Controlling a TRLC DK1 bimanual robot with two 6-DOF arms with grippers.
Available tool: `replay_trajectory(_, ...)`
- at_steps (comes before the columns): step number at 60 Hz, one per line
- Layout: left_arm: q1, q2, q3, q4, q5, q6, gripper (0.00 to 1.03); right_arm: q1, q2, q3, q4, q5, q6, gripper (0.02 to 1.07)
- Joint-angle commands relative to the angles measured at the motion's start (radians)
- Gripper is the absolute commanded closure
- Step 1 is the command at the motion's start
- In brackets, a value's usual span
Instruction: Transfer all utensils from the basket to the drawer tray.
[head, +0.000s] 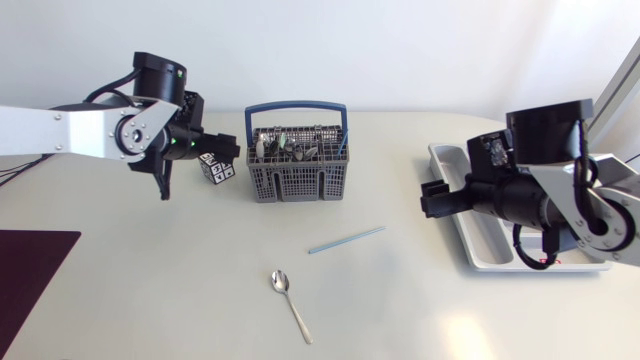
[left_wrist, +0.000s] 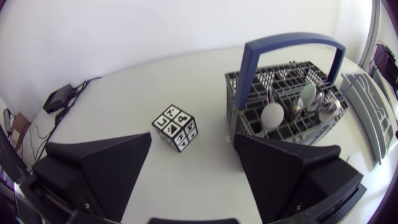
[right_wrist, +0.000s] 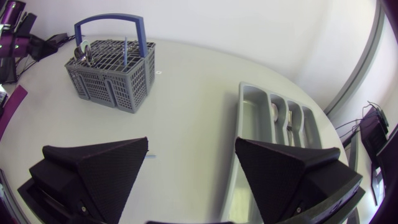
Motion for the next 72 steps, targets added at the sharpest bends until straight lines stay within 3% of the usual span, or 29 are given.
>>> replay_trajectory(1,-0.015,0.081,0.106,0.033,0.002,0.005,0.12,0.019,0.068,0.050,-0.018,-0.023,-0.010,0.06)
replay_trajectory(5,-0.030,0.133,0.162,0.036,0.004,0.016,0.17,0.025,0.108,0.068,-0.018,-0.040,-0.008,0.06)
replay_trajectory(20,-0.055,0.298,0.313,0.053,0.008,-0.017,0.18,0.064,0.171,0.082,-0.010,-0.040,-0.007,0.06)
replay_trajectory(25,-0.035,0.345,0.358,0.057,0.008,-0.049,0.30,0.070,0.177,0.082,-0.010,-0.040,-0.007,0.06)
replay_trajectory(30,-0.023,0.368,0.369,0.085,0.013,-0.052,0.48,0.079,0.178,0.080,-0.008,-0.040,-0.008,0.06)
replay_trajectory(35,-0.018,0.377,0.364,0.100,0.048,-0.046,0.65,0.094,0.180,0.079,0.013,-0.039,-0.010,0.06)
replay_trajectory(46,-0.020,0.348,0.306,0.142,0.132,-0.036,0.93,0.102,0.250,0.139,0.048,-0.037,-0.010,0.06)
replay_trajectory(52,-0.027,0.306,0.255,0.153,0.145,-0.015,0.99,0.102,0.290,0.176,0.047,-0.037,-0.010,0.06)
replay_trajectory(72,-0.073,0.113,0.057,0.153,0.180,0.013,0.99,0.113,0.301,0.156,0.051,-0.037,-0.042,0.06)
